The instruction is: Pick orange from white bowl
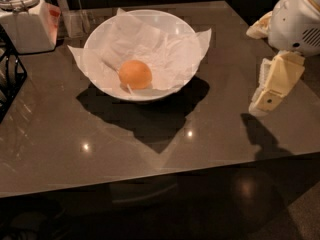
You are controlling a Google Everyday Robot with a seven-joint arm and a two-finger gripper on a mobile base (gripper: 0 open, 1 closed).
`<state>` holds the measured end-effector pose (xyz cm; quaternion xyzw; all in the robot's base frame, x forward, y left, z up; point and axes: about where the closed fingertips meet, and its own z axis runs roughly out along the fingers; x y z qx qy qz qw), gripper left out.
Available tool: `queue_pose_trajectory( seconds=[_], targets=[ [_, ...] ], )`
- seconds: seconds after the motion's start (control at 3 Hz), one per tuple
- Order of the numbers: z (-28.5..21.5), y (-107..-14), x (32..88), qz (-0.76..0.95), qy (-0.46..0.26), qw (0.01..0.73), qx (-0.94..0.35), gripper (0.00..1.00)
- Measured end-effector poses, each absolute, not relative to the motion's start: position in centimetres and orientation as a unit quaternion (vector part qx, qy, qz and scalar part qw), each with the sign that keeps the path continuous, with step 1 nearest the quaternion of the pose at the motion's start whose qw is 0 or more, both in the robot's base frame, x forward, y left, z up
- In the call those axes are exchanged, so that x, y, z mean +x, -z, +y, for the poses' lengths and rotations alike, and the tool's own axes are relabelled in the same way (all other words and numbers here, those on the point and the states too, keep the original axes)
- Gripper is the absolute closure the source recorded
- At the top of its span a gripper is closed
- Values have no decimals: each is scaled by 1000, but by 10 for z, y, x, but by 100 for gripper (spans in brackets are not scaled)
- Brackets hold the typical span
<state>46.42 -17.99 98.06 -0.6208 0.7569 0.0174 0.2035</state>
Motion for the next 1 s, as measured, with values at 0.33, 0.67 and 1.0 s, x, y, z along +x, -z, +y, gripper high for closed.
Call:
queue_pose_trajectory(
  seconds=[0.33, 0.67, 1.0],
  targets=[
    [-135, -979, 489, 732, -100, 240, -630, 0],
    [-137, -980, 488, 733, -92, 238, -631, 0],
    [-119, -974, 504, 721, -129, 267, -626, 0]
  ],
)
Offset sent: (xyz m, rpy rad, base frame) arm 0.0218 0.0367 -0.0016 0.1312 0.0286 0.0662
